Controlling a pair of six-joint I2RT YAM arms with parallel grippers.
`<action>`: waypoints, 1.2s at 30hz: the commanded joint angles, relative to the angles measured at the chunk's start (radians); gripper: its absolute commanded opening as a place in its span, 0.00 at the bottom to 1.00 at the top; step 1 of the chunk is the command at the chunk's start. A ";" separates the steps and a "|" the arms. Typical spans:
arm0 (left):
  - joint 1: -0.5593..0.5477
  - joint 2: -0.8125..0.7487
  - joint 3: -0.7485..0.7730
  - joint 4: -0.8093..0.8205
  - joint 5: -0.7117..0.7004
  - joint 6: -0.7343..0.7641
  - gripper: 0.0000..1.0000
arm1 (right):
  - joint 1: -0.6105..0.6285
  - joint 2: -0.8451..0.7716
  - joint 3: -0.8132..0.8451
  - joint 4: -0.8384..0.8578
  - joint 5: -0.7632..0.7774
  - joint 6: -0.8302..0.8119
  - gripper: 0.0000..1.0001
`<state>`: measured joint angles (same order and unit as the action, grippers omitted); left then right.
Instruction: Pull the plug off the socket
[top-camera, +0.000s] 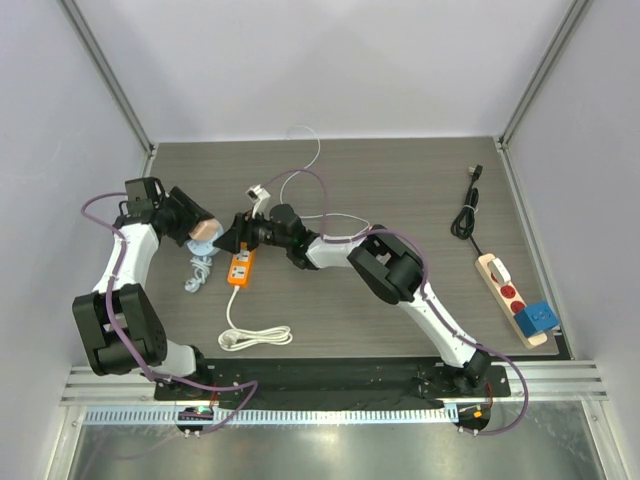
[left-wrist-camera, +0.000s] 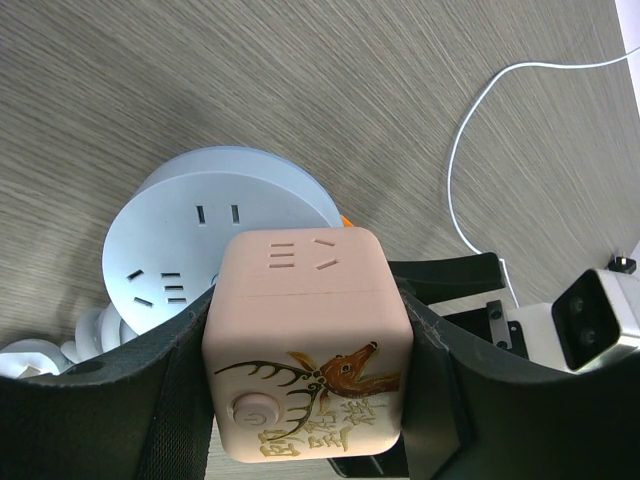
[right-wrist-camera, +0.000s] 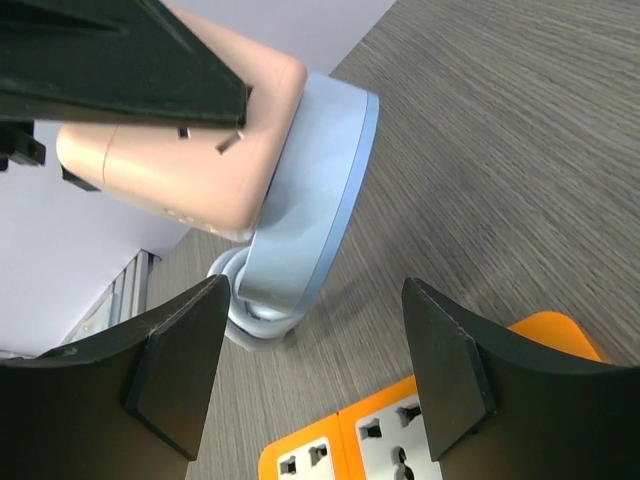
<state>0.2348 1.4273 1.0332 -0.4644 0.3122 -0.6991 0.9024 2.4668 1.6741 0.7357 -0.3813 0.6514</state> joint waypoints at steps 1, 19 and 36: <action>-0.005 -0.036 0.005 0.072 0.053 -0.017 0.00 | 0.006 0.014 0.065 0.051 -0.019 0.031 0.74; -0.005 -0.067 -0.005 0.095 0.061 -0.028 0.00 | 0.015 0.084 0.134 0.050 -0.034 0.155 0.38; -0.006 -0.062 -0.015 0.099 0.039 -0.033 0.00 | 0.020 0.126 0.206 -0.303 0.209 0.363 0.01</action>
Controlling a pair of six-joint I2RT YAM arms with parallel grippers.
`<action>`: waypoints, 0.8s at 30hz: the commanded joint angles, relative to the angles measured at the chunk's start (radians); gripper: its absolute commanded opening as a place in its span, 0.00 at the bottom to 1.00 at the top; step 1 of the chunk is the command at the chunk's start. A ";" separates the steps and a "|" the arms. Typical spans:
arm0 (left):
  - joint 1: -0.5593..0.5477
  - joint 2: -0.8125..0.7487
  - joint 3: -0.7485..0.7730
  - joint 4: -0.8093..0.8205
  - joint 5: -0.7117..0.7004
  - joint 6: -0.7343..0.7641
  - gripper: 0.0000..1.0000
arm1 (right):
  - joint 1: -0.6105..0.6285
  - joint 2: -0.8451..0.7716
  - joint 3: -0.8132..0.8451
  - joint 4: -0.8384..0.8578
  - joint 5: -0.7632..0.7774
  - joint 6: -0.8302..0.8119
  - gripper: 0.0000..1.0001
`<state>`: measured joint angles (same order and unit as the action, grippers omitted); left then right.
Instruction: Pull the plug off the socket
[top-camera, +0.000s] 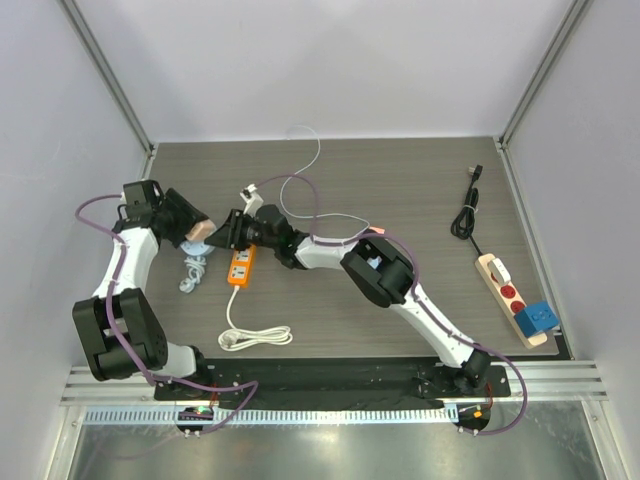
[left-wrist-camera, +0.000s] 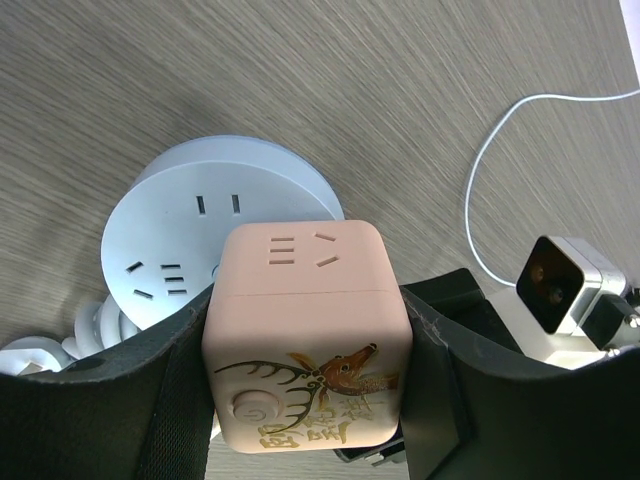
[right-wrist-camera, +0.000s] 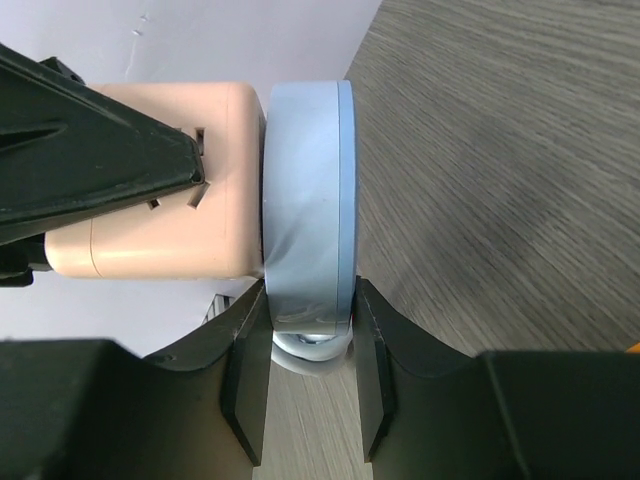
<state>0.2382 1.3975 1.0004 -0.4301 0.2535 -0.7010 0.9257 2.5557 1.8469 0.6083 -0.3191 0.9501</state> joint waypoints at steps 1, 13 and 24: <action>-0.010 -0.019 0.018 0.064 0.104 -0.037 0.00 | -0.002 0.043 0.043 -0.185 0.147 0.059 0.01; 0.078 0.008 0.044 -0.004 0.066 -0.055 0.00 | 0.042 0.098 0.216 -0.424 0.183 -0.154 0.01; 0.101 -0.038 0.012 0.054 0.089 -0.058 0.00 | 0.048 0.121 0.290 -0.529 0.241 -0.251 0.01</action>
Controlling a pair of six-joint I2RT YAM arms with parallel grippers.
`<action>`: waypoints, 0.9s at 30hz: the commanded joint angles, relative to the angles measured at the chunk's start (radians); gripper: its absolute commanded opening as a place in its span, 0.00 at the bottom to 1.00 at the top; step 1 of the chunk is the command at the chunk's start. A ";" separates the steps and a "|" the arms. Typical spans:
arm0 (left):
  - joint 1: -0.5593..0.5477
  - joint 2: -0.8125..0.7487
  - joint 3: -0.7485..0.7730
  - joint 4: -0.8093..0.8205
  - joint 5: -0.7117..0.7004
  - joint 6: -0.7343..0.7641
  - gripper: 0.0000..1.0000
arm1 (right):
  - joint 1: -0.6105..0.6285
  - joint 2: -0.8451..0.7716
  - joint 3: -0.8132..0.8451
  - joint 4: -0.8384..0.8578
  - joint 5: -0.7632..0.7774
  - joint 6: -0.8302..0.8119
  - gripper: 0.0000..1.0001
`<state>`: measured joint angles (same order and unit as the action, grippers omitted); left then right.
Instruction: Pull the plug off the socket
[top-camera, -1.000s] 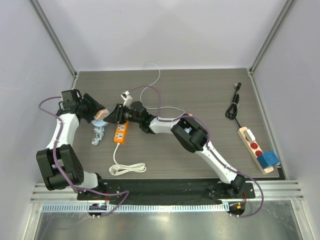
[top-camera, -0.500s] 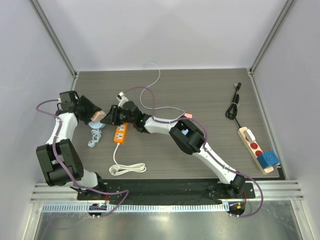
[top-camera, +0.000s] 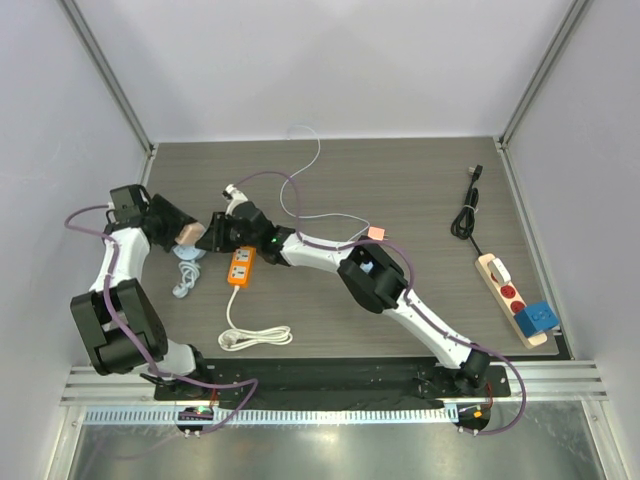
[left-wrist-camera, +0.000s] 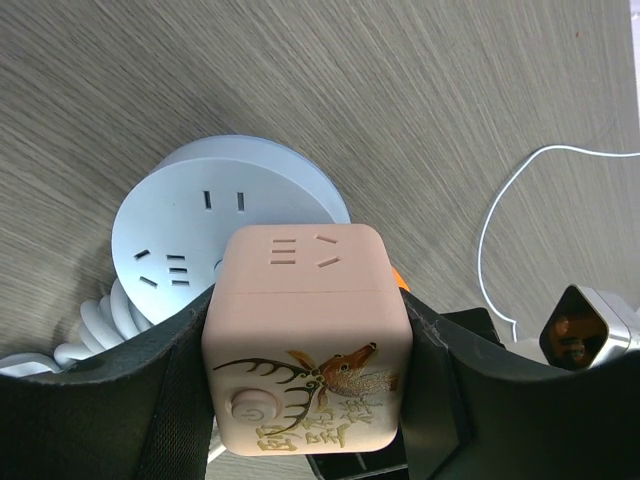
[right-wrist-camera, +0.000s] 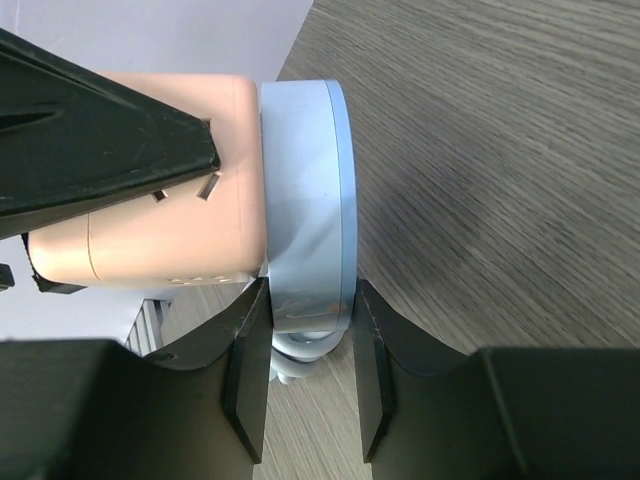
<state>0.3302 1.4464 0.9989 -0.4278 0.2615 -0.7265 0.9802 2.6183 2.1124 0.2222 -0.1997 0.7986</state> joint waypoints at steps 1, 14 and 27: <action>0.010 -0.093 0.007 0.064 0.088 -0.036 0.00 | -0.006 0.065 0.030 -0.124 0.096 -0.093 0.01; 0.041 -0.147 -0.054 0.141 0.079 -0.094 0.00 | -0.023 0.108 -0.009 0.143 -0.144 0.103 0.01; 0.041 -0.192 -0.077 0.156 0.032 -0.096 0.00 | -0.044 0.146 -0.022 0.204 -0.210 0.296 0.01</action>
<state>0.3683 1.3190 0.8963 -0.3832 0.2314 -0.7654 0.9535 2.7106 2.1162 0.4797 -0.4126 0.9936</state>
